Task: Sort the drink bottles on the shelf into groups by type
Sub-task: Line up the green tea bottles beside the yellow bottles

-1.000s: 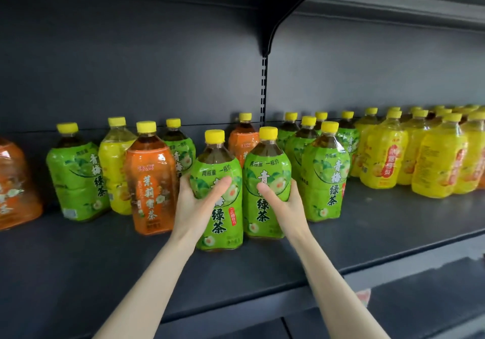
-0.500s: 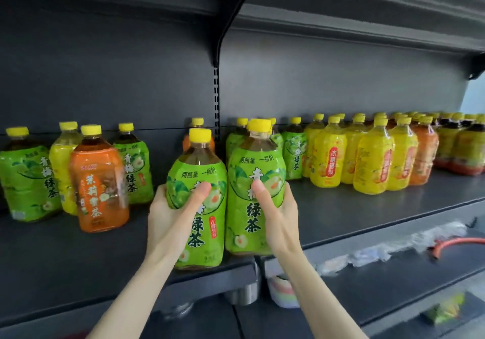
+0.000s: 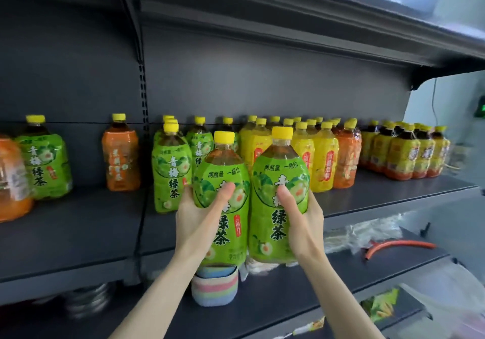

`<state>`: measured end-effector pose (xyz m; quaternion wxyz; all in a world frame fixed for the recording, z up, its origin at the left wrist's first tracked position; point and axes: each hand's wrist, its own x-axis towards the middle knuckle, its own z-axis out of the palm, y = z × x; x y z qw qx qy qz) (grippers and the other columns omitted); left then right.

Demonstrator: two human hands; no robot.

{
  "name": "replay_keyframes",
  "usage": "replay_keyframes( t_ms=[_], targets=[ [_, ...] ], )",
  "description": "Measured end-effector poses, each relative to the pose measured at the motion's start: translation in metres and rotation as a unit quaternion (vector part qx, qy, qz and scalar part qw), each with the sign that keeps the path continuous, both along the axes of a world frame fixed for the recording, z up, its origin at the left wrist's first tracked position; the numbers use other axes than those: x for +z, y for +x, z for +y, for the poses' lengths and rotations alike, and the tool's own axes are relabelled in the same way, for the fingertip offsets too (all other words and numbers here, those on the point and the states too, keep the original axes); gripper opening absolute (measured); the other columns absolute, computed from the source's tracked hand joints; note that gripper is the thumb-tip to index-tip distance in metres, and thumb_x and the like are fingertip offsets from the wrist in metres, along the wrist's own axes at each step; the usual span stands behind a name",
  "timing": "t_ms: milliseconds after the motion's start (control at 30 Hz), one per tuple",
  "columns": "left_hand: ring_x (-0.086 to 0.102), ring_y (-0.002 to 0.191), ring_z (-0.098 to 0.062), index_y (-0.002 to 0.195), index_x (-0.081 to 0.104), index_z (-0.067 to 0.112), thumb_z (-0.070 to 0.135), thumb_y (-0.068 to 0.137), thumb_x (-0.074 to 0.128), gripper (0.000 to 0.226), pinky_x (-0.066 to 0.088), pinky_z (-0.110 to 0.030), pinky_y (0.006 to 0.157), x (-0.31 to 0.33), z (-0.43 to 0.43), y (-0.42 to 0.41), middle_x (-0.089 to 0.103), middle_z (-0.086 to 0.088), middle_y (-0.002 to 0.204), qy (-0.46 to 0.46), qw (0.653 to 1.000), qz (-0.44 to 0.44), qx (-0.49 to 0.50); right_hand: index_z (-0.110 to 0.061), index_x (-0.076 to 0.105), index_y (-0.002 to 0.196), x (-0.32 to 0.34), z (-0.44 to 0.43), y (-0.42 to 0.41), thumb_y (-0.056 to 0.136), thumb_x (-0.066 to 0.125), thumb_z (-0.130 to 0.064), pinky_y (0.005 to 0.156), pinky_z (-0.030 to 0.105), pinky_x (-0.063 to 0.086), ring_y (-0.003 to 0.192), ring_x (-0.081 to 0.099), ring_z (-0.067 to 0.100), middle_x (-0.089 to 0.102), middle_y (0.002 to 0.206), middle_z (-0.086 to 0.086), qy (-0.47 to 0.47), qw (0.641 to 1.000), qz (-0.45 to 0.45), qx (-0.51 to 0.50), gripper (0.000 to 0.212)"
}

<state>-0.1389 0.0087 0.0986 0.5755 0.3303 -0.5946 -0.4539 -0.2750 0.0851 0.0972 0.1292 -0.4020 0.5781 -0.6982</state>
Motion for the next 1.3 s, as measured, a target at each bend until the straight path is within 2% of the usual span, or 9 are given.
replay_keyframes(
  t_ms=[200, 300, 433, 600, 700, 800, 1000, 1200, 1300],
  targets=[
    [0.049, 0.085, 0.004, 0.108, 0.042, 0.030, 0.055, 0.068, 0.064, 0.052, 0.031, -0.022, 0.085, -0.005, -0.034, -0.051, 0.047, 0.029, 0.090, -0.010, 0.999, -0.016, 0.032, -0.016, 0.028, 0.150, -0.001, -0.027, -0.048, 0.041, 0.053, -0.086, 0.110, 0.037, 0.025, 0.141, 0.030, 0.020, 0.033, 0.154, 0.002, 0.017, 1.000, -0.016, -0.002, 0.132],
    [0.045, 0.103, -0.007, 0.126, 0.042, 0.018, 0.052, 0.075, 0.065, 0.065, 0.027, -0.021, 0.088, -0.009, -0.059, -0.071, 0.038, 0.030, 0.088, -0.013, 0.998, -0.017, 0.051, -0.014, 0.023, 0.151, -0.006, -0.050, -0.069, 0.044, 0.051, -0.081, 0.107, 0.034, 0.024, 0.141, 0.028, 0.019, 0.030, 0.155, 0.002, 0.010, 1.000, -0.022, 0.017, 0.129],
    [0.055, 0.106, -0.014, 0.126, 0.045, 0.015, 0.066, 0.062, 0.058, 0.083, 0.034, -0.024, 0.088, -0.016, -0.102, -0.094, 0.052, 0.026, 0.090, -0.024, 0.998, -0.023, 0.060, -0.010, 0.033, 0.146, -0.007, -0.086, -0.097, 0.067, 0.063, -0.063, 0.094, 0.024, 0.024, 0.113, 0.034, 0.004, 0.040, 0.121, -0.011, 0.000, 0.998, -0.033, 0.057, 0.100],
    [0.056, 0.092, 0.001, 0.125, 0.044, 0.017, 0.046, 0.080, 0.062, 0.057, 0.038, -0.012, 0.075, -0.023, -0.144, -0.118, 0.054, 0.026, 0.093, -0.031, 0.997, -0.026, 0.066, -0.009, 0.027, 0.148, -0.016, -0.126, -0.120, 0.059, 0.062, -0.071, 0.098, 0.024, 0.023, 0.127, 0.035, 0.010, 0.039, 0.147, 0.001, -0.002, 0.997, -0.033, 0.071, 0.114],
    [0.054, 0.105, -0.007, 0.132, 0.037, 0.017, 0.045, 0.084, 0.060, 0.060, 0.035, -0.017, 0.084, -0.023, -0.161, -0.129, 0.050, 0.029, 0.098, -0.034, 0.996, -0.025, 0.074, -0.018, 0.041, 0.140, -0.017, -0.136, -0.127, 0.069, 0.065, -0.059, 0.091, 0.013, 0.024, 0.109, 0.041, -0.005, 0.046, 0.117, -0.025, 0.008, 0.995, -0.029, 0.090, 0.086],
    [0.048, 0.114, -0.007, 0.143, 0.024, 0.012, 0.051, 0.082, 0.056, 0.080, 0.032, -0.016, 0.089, -0.022, -0.176, -0.140, 0.050, 0.019, 0.111, -0.039, 0.997, -0.007, 0.072, -0.041, 0.052, 0.099, -0.020, -0.150, -0.138, 0.078, 0.069, -0.051, 0.068, -0.005, 0.036, 0.078, 0.053, -0.026, 0.051, 0.094, -0.036, 0.021, 0.995, -0.010, 0.102, 0.029],
    [0.047, 0.108, -0.004, 0.139, 0.028, 0.011, 0.041, 0.088, 0.057, 0.066, 0.032, 0.003, 0.073, -0.022, -0.187, -0.157, 0.050, 0.016, 0.109, -0.028, 0.993, -0.003, 0.111, -0.031, 0.055, 0.116, -0.028, -0.164, -0.151, 0.065, 0.063, -0.064, 0.072, -0.001, 0.041, 0.091, 0.056, -0.021, 0.063, 0.103, -0.026, 0.005, 0.991, 0.002, 0.136, 0.061],
    [0.049, 0.114, -0.007, 0.142, 0.035, 0.025, 0.054, 0.081, 0.059, 0.072, 0.037, -0.024, 0.095, -0.029, -0.188, -0.163, 0.055, 0.013, 0.122, 0.009, 0.990, 0.002, 0.140, -0.033, 0.058, 0.108, -0.028, -0.166, -0.159, 0.075, 0.067, -0.050, 0.066, 0.001, 0.044, 0.087, 0.062, -0.013, 0.068, 0.098, -0.023, 0.001, 0.986, 0.010, 0.168, 0.038],
    [0.045, 0.116, -0.005, 0.144, 0.033, 0.024, 0.053, 0.083, 0.057, 0.072, 0.036, -0.025, 0.098, -0.029, -0.189, -0.163, 0.050, 0.014, 0.127, 0.023, 0.992, 0.006, 0.124, -0.034, 0.058, 0.105, -0.028, -0.166, -0.162, 0.074, 0.069, -0.054, 0.067, 0.002, 0.045, 0.088, 0.063, -0.011, 0.068, 0.098, -0.021, 0.001, 0.986, 0.012, 0.168, 0.038]
  ],
)
